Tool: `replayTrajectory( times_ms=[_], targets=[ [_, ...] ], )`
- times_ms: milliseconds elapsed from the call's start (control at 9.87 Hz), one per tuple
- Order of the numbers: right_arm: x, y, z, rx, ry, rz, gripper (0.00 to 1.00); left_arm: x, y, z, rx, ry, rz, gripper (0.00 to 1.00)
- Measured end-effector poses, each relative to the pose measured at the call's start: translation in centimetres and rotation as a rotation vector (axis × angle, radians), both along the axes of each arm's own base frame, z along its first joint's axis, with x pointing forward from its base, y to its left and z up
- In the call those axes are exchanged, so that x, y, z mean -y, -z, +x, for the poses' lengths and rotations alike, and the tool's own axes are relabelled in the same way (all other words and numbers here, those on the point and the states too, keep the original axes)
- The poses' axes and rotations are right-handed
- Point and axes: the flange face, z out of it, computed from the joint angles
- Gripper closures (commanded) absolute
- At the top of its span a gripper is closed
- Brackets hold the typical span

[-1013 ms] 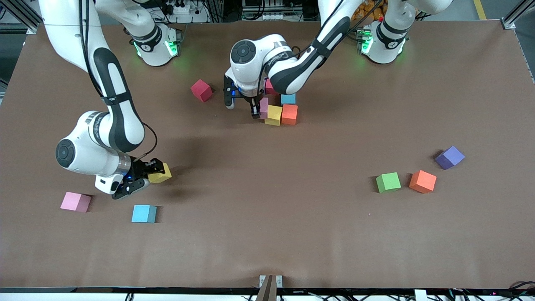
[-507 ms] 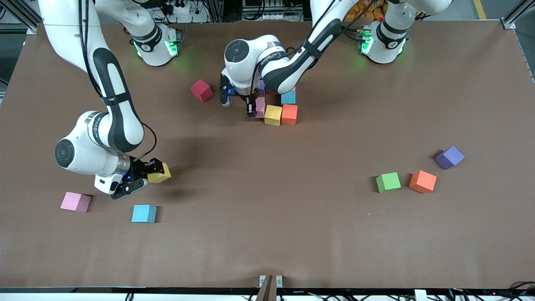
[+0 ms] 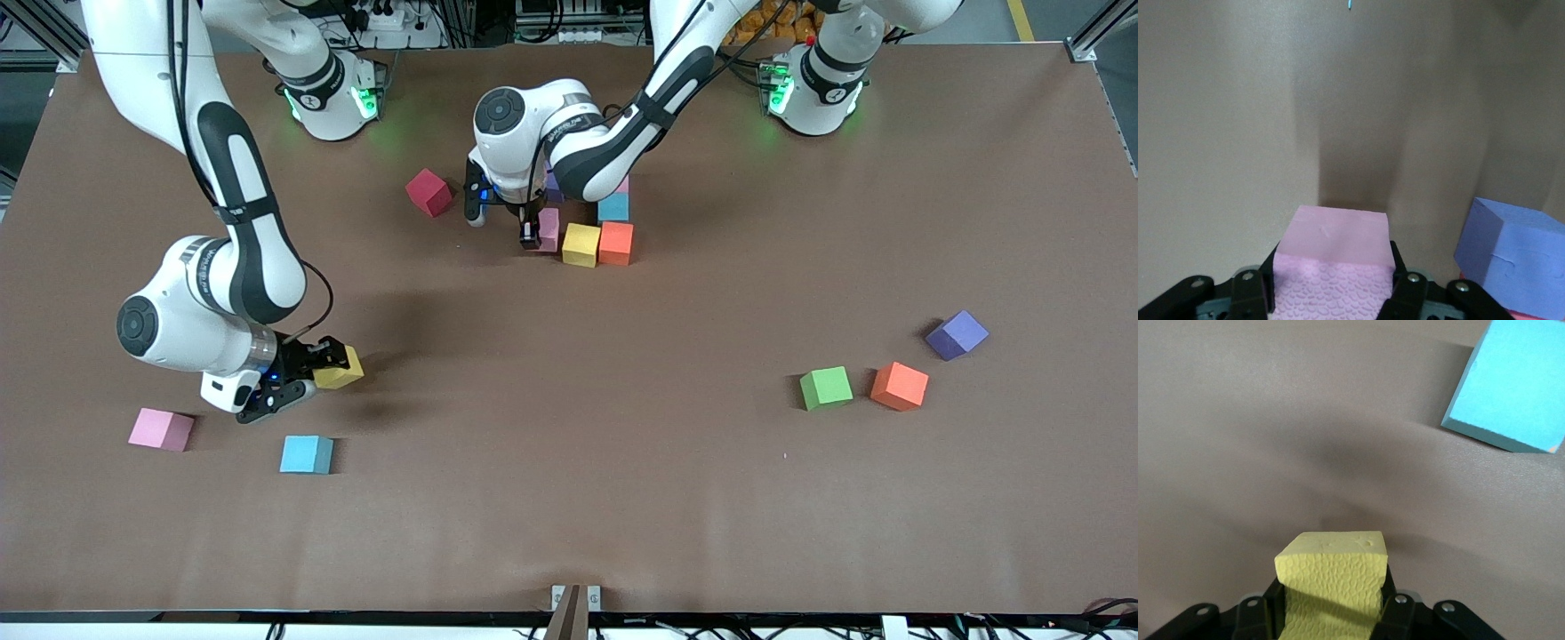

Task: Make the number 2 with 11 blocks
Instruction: 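Lower the pink cube beside the stack with the left gripper, then open the left gripper to release the pink cube and raise it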

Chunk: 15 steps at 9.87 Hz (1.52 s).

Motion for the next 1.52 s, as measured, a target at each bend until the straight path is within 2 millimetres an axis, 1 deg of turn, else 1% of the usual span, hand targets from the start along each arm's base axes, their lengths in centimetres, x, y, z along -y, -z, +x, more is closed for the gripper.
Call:
replayTrajectory(
  times_ms=[304, 811, 1013, 1317, 1520],
  targets=[
    [0.0, 0.0, 0.0, -0.001, 0.000, 0.000, 0.81, -0.1, 1.3, -0.3, -0.006, 0.008, 0.017, 1.00],
    [0.3, 0.1, 0.0, -0.001, 0.005, 0.000, 0.81, 0.1, 3.1, -0.6, 0.002, 0.015, 0.026, 1.00],
    [0.3, 0.1, 0.0, -0.002, 0.005, -0.001, 0.81, 0.1, 3.2, -0.7, 0.003, 0.016, 0.027, 1.00],
    [0.3, 0.1, 0.0, -0.002, 0.005, -0.001, 0.81, -0.2, 3.2, 0.0, 0.010, 0.007, 0.031, 1.00],
    [0.3, 0.1, 0.0, -0.002, 0.005, -0.001, 0.81, -0.3, 3.2, 0.1, 0.011, 0.006, 0.032, 1.00]
  ],
)
